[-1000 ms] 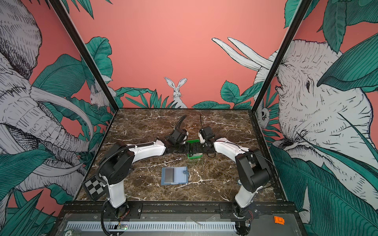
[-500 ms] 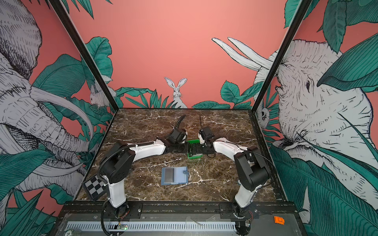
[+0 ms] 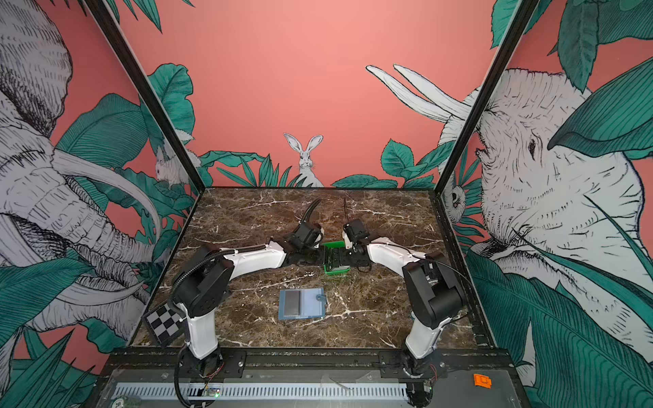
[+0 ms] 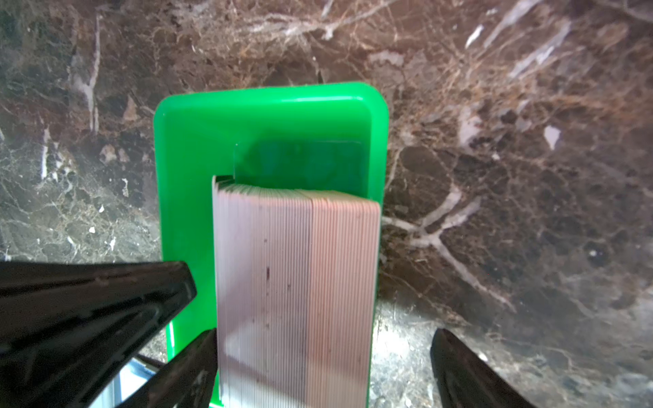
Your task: Put the credit cards into the card holder
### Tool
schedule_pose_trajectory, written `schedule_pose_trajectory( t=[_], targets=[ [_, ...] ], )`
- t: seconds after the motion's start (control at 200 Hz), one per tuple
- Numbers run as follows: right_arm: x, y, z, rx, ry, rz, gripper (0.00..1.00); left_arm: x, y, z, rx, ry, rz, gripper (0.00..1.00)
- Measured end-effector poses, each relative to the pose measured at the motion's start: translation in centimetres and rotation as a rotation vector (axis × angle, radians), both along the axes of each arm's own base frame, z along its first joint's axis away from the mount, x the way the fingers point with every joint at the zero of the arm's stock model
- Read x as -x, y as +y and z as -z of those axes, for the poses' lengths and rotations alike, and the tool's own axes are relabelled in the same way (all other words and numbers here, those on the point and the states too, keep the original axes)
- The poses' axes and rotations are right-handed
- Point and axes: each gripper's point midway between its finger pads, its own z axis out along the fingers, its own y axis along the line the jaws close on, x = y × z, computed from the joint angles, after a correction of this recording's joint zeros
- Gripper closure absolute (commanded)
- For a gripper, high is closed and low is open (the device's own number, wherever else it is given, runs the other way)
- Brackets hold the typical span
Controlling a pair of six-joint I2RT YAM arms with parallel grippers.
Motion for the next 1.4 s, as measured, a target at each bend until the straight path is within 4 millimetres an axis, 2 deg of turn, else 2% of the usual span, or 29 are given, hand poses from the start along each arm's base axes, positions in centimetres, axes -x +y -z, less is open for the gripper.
schedule_pose_trajectory(
  t=[0.34,0.615,1.115,1.235,1.4],
  targets=[
    [-1.5,0.2,-0.6,0.017,-0.016,0.012,0.09,0.0,-0.1,0.0,0.010,0.003,-0.003,0.91],
    [-0.9,-0.2,-0.3,0.022,-0.010,0.013,0.09,0.1,-0.2,0.1,0.018,0.012,-0.005,0.91],
    [-0.4,-1.0,-1.2,0.043,-0.030,0.022,0.10,0.0,-1.3,0.6,0.049,0.034,0.011,0.87],
    [-0.3,-1.1,-1.7,0.041,-0.037,0.020,0.13,0.0,-1.3,0.6,0.053,0.037,0.010,0.87],
    [-0.1,-0.5,-3.6,-0.009,-0.062,0.011,0.21,-0.1,-1.6,0.6,0.065,0.037,0.010,0.87]
  ],
)
